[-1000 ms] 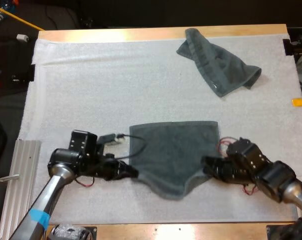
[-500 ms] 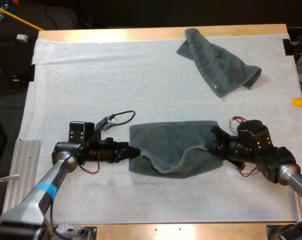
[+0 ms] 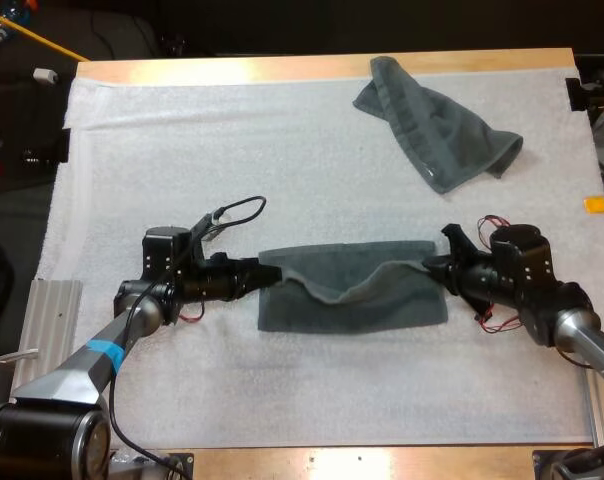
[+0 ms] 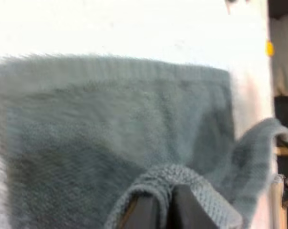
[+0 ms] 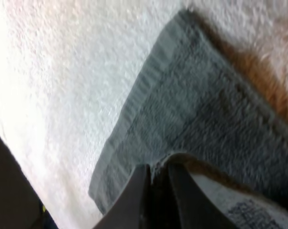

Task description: Pick towel from pile, fold and stack

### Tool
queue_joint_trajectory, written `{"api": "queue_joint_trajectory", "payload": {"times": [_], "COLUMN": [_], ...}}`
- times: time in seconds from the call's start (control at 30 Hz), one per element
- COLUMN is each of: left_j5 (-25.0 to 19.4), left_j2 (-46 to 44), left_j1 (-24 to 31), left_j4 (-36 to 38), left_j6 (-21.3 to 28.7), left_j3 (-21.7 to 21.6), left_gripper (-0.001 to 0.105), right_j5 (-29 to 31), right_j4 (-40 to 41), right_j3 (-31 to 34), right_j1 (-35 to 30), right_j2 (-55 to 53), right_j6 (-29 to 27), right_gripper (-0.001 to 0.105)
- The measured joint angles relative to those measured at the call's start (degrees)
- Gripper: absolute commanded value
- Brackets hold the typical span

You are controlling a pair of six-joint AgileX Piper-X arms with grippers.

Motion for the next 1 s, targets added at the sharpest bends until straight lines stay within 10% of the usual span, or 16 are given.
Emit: {"api": "queue_joint_trajectory", "payload": {"times": [0.83, 1.0], "left_j5": [-1.32, 1.63], "left_j2": [0.02, 0.17], "left_j1": [5.24, 5.24], "left_j4": [-2.12, -2.76], "left_j6": [-0.09, -0.17], "left_j3": [0.0, -0.66], "left_gripper": [0.001, 0.032], "right_j5": [2.86, 2.36], "right_j4": [-5.27, -5.85], "right_j3": [0.0, 0.0], "right_j1": [-0.27, -0.27], "right_j2": [0.67, 0.67], "right_j6": [0.2, 0.33], "right_gripper": [0.0, 0.025]}}
